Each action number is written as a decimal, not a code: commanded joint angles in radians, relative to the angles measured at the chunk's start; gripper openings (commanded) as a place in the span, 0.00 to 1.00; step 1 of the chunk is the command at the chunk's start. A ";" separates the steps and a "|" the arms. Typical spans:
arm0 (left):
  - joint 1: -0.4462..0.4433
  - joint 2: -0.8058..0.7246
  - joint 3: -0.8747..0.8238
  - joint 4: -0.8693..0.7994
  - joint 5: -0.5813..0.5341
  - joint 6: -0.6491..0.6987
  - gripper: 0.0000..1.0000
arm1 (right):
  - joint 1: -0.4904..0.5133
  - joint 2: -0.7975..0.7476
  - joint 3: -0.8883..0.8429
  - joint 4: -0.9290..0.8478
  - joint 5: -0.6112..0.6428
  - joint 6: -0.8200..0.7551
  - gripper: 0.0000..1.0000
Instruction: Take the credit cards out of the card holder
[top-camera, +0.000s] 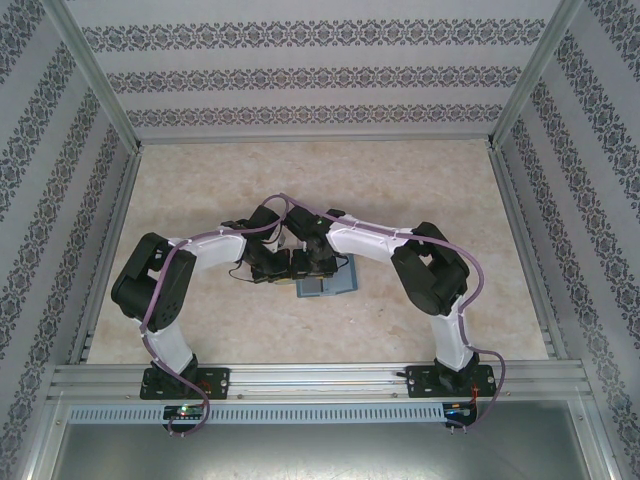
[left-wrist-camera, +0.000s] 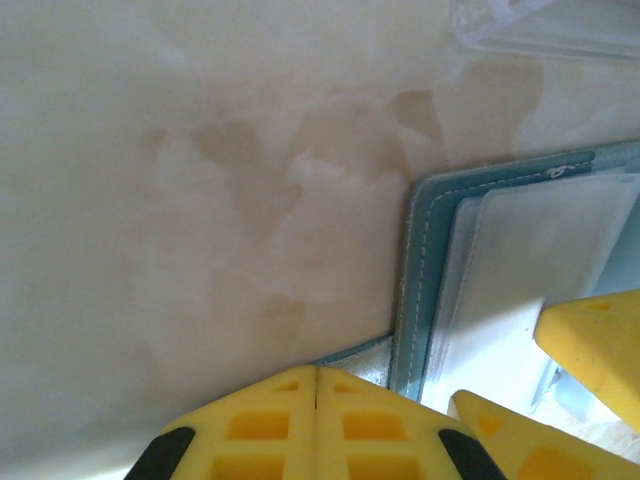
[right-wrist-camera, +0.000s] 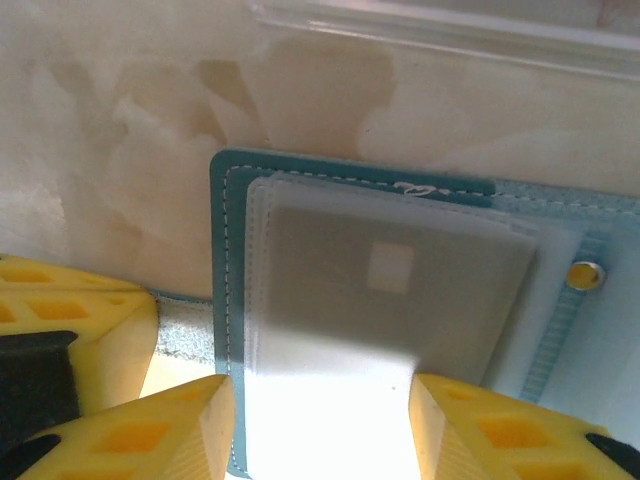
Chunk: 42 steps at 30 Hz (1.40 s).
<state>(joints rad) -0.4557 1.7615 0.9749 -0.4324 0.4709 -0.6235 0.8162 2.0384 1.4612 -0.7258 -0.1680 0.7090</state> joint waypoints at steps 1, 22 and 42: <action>0.007 0.017 -0.037 -0.013 -0.023 0.033 0.00 | 0.017 0.031 0.020 -0.055 0.040 0.006 0.50; 0.030 0.009 -0.052 -0.008 -0.009 0.047 0.00 | 0.037 0.084 0.099 -0.166 0.128 -0.021 0.63; 0.041 0.007 -0.042 -0.019 -0.009 0.056 0.00 | 0.037 0.034 0.108 -0.181 0.152 -0.021 0.28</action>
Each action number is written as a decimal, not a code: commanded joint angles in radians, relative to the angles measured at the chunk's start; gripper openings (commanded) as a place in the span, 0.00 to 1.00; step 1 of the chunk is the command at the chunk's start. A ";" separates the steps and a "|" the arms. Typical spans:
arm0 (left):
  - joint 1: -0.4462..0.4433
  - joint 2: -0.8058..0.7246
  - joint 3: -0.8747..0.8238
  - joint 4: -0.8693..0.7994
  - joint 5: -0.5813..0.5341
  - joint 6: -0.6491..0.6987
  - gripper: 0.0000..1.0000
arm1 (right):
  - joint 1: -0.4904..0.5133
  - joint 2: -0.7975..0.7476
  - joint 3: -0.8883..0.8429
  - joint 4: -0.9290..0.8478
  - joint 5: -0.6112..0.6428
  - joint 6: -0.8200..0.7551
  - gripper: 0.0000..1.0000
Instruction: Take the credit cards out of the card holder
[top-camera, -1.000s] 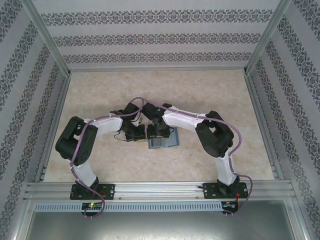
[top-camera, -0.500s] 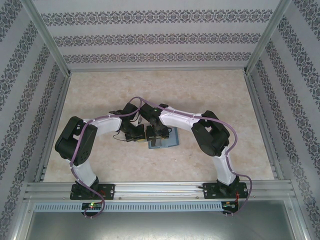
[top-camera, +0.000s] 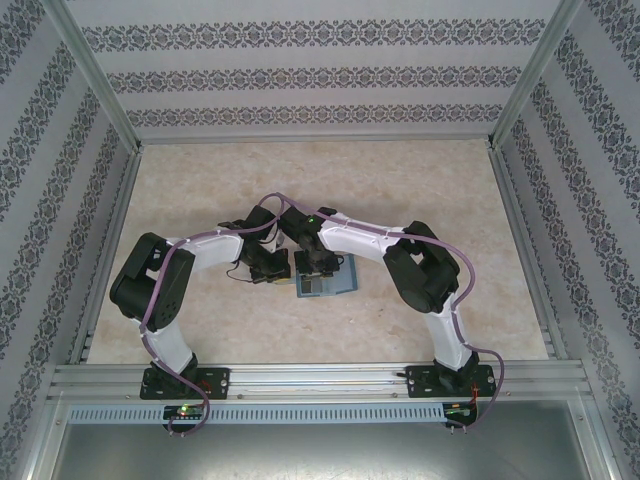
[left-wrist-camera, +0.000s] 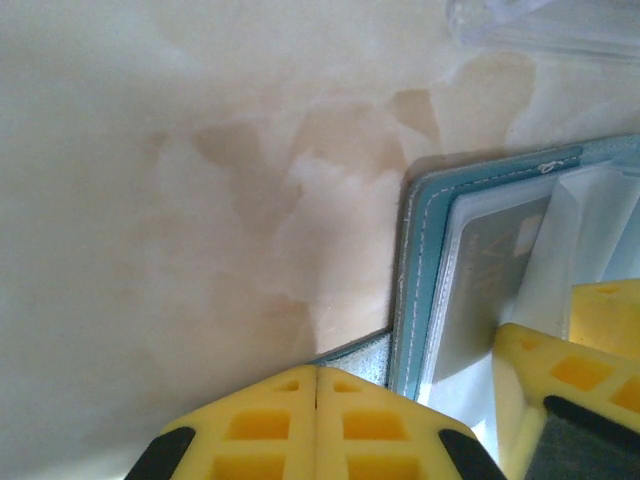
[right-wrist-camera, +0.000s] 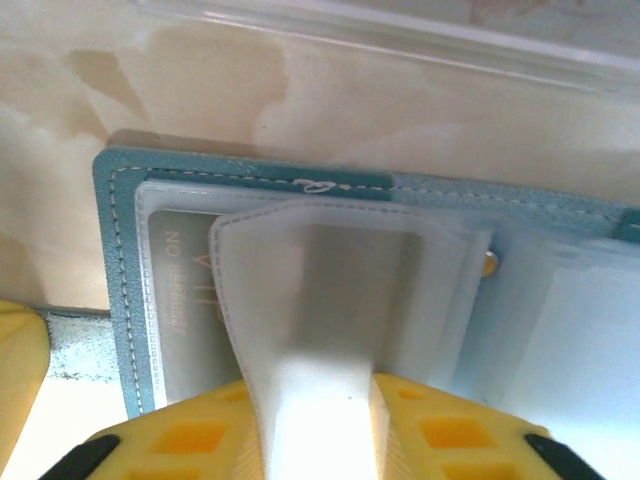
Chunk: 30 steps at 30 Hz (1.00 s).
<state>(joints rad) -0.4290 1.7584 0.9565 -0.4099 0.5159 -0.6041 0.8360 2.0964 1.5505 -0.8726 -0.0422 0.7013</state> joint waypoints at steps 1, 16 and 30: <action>0.014 0.010 -0.024 -0.042 -0.053 0.036 0.00 | 0.017 -0.028 0.020 -0.039 0.028 -0.015 0.26; 0.021 -0.013 -0.024 -0.065 -0.065 0.036 0.00 | 0.015 -0.108 0.017 -0.062 0.042 -0.028 0.02; 0.024 -0.016 -0.015 -0.087 -0.064 0.041 0.00 | -0.032 -0.191 -0.072 -0.106 0.093 -0.063 0.05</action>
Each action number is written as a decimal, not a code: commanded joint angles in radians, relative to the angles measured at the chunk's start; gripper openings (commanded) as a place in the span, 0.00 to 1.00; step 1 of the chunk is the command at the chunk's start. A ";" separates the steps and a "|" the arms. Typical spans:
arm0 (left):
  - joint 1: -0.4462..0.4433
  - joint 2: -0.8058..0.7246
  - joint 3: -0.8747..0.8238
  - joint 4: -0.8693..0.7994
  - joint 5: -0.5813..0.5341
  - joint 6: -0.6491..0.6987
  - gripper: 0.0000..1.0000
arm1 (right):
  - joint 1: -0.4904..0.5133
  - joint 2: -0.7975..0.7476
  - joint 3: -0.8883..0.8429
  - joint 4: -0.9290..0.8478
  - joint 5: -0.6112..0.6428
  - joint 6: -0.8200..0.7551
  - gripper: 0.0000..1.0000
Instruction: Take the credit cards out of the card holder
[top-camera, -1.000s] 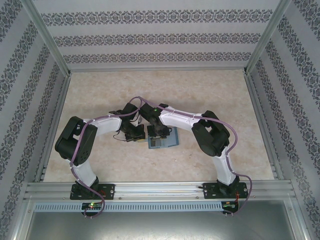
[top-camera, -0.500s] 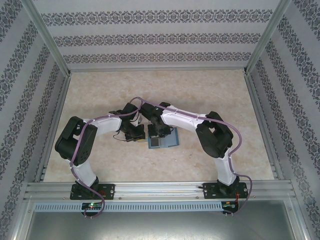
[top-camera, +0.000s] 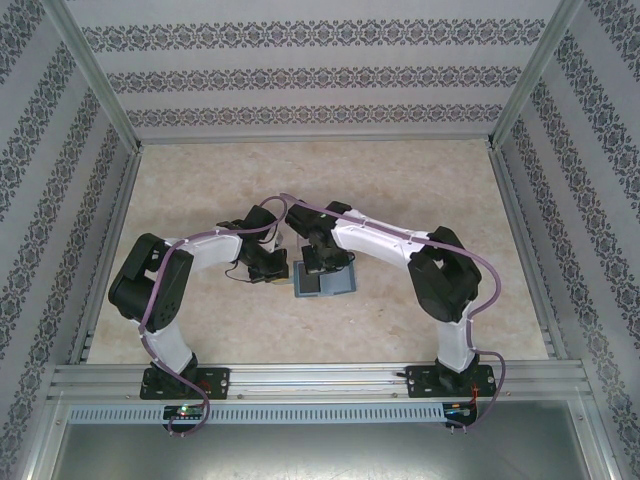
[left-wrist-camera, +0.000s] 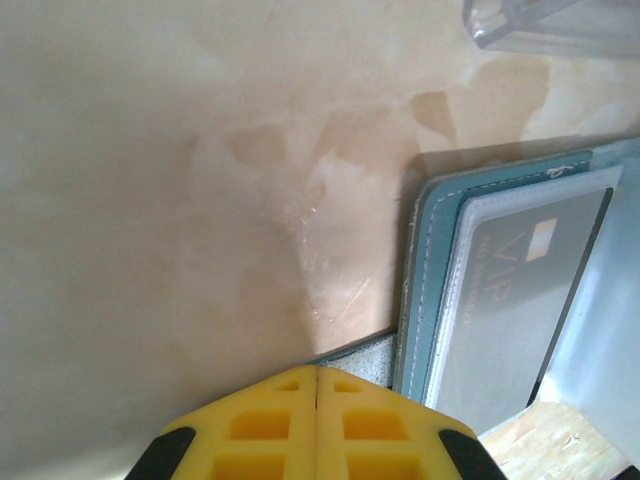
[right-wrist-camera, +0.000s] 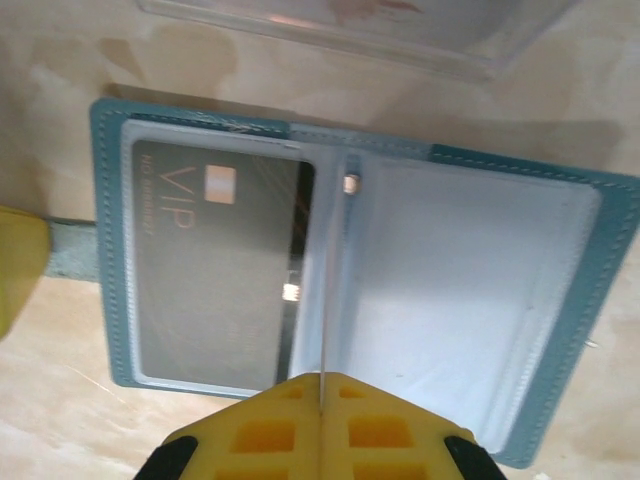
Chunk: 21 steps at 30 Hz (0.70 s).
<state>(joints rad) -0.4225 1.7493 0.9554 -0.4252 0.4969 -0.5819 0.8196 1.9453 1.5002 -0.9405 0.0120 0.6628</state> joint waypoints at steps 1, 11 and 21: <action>0.018 -0.007 -0.011 -0.073 -0.044 0.020 0.00 | -0.019 -0.042 -0.024 -0.042 0.049 -0.033 0.06; 0.017 -0.001 0.020 -0.089 -0.037 0.027 0.00 | -0.035 -0.011 -0.057 -0.053 0.097 -0.059 0.10; 0.017 -0.014 0.040 -0.104 -0.031 0.027 0.00 | -0.039 0.013 -0.110 -0.027 0.114 -0.052 0.30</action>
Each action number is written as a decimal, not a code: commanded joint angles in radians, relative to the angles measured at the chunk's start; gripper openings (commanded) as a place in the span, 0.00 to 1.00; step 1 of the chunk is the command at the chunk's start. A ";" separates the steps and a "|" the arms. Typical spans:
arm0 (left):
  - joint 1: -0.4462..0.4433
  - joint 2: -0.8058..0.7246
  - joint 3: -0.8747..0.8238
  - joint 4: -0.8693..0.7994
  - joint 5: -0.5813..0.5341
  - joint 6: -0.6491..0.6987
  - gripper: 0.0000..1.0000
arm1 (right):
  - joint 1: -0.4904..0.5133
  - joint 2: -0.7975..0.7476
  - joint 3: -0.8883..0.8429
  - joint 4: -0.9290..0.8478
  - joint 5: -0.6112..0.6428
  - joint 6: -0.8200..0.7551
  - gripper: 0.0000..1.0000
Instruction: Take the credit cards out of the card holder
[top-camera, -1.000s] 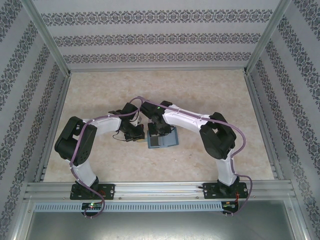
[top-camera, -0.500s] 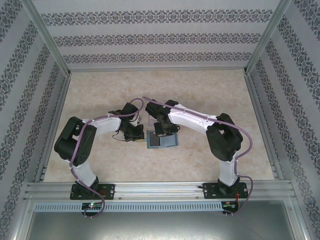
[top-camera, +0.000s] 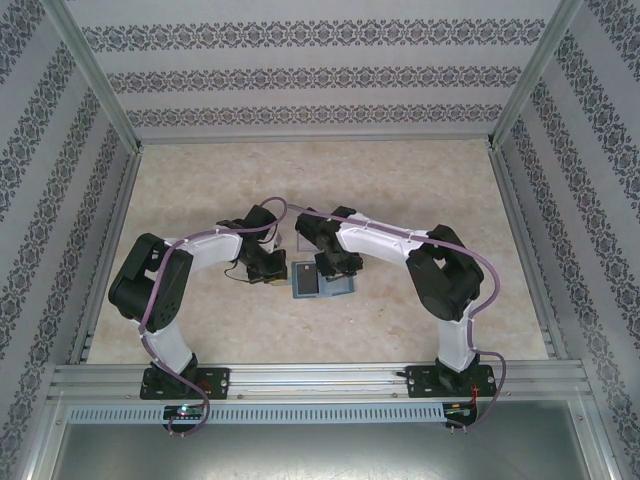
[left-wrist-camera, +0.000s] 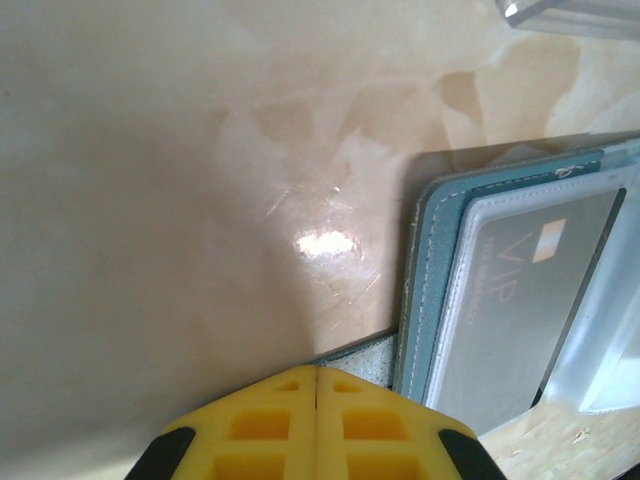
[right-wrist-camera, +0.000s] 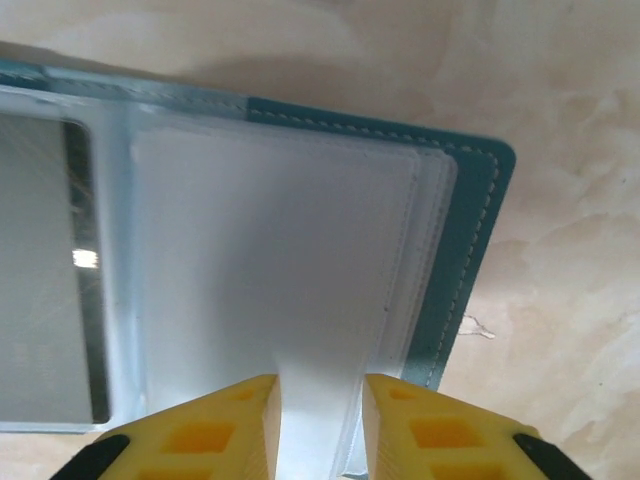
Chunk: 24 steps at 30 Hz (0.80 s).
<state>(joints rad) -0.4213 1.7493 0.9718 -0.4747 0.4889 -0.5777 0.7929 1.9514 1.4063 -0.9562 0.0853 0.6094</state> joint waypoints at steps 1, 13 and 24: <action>0.017 -0.018 0.027 -0.056 -0.023 0.021 0.00 | -0.012 0.006 -0.017 -0.019 0.053 0.004 0.31; 0.004 -0.059 0.058 -0.063 0.008 0.001 0.00 | -0.016 -0.059 0.008 -0.035 0.043 0.001 0.35; -0.016 -0.059 0.056 -0.028 0.039 -0.029 0.00 | -0.008 -0.112 0.046 0.076 -0.100 0.008 0.22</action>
<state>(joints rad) -0.4236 1.7153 1.0084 -0.5087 0.5022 -0.5865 0.7872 1.8633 1.4307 -0.9325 0.0666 0.6060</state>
